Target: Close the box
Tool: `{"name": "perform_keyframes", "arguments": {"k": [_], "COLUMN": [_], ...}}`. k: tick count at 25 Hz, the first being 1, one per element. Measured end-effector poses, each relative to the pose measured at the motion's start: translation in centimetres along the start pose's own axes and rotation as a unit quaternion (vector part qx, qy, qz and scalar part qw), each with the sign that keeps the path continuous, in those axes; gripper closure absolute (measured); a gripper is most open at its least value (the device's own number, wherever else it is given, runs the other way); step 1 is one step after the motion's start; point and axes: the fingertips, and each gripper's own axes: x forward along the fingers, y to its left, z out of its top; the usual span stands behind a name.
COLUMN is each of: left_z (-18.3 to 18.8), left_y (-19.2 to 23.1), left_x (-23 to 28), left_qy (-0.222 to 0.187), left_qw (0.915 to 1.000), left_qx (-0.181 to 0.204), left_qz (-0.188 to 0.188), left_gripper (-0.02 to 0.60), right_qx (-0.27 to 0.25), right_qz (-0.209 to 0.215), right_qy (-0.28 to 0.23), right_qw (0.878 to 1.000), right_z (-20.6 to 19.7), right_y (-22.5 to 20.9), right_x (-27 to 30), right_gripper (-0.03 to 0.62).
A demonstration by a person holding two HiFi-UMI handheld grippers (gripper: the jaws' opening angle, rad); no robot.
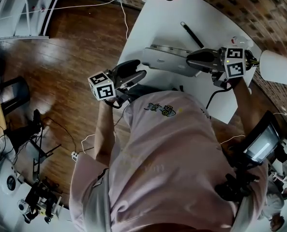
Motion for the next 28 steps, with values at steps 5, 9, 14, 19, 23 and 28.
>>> {"name": "perform_keyframes", "arguments": {"k": [5,9,14,19,23,28], "left_z": [-0.8,1.3,1.6,1.9,1.5,0.6], "left_y": [0.9,-2.1,-4.3,-2.1,0.8,-0.9], "left_x": [2.1,4.2,6.3,5.0,3.6,4.5], "left_qy": [0.088,0.059,0.022,-0.06,-0.123,-0.048], "left_qw": [0.9856,0.9869,0.9906,0.9597,0.91,0.9495], "left_qx": [0.137,0.099,-0.011,-0.221,-0.359,-0.266], "left_qz": [-0.045,-0.112,-0.135,-0.163,-0.167,-0.159], "left_gripper": [0.016,0.211,0.562,0.563,0.563,0.56], "right_qx": [0.035,0.05,0.033,-0.084,-0.143,0.044], "right_qz": [0.072,0.077,-0.003,-0.074,-0.165,-0.129], "right_qy": [-0.022,-0.028,-0.085,-0.207,-0.251,-0.235], "right_qw": [0.997,0.995,0.996,0.972,0.943,0.962], "right_z": [-0.2,-0.4,0.3,2.3,1.1,-3.6], "right_y": [1.7,1.7,-1.3,0.1,1.5,-1.2], "right_x": [-0.5,-0.3,-1.4,-4.6,-5.7,-3.1], "right_gripper": [0.543,0.543,0.534,0.399,0.336,0.411]}}
